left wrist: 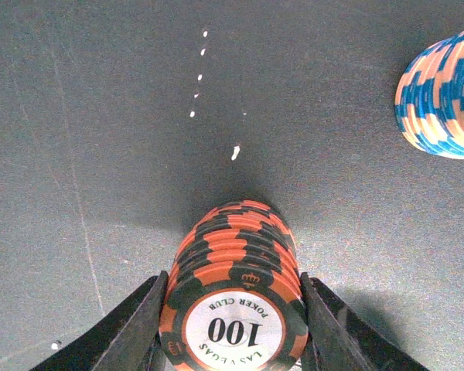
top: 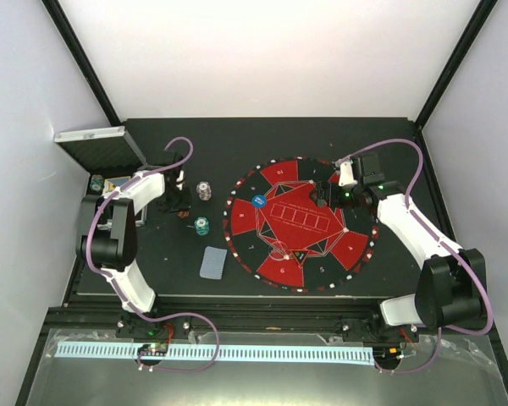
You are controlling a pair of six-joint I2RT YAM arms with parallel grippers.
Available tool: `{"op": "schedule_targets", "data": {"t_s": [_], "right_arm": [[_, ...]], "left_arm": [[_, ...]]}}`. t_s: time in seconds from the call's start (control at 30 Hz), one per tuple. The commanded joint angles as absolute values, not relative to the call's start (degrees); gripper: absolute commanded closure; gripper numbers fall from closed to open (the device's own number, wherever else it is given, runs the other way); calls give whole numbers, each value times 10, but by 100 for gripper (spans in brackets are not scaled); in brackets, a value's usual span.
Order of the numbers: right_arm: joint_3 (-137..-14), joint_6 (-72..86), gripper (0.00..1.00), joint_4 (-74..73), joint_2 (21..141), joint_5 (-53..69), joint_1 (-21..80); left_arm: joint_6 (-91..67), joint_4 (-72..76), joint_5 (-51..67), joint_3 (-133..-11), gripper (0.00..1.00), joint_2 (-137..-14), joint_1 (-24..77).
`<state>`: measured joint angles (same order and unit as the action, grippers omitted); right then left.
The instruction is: Distribute texas hold em gaming equipment
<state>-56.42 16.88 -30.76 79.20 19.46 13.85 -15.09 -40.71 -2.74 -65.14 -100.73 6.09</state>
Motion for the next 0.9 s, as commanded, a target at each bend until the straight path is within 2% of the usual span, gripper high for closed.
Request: {"op": "schedule_targets", "data": {"t_s": [0.0, 0.23, 0.4, 0.6, 0.87], "right_arm": [[-560, 173, 6, -300, 787, 197, 142], [-566, 169, 6, -309, 776, 192, 142], [-573, 164, 5, -321, 762, 183, 142], [-567, 171, 5, -325, 736, 139, 142], [-561, 184, 5, -356, 712, -19, 141]], "left_arm": [[-145, -424, -38, -671, 64, -985, 62], [-138, -470, -38, -684, 65, -934, 69], [-139, -528, -34, -696, 65, -893, 127], [-200, -549, -14, -660, 64, -828, 314], [-326, -456, -13, -575, 64, -810, 556]]}}
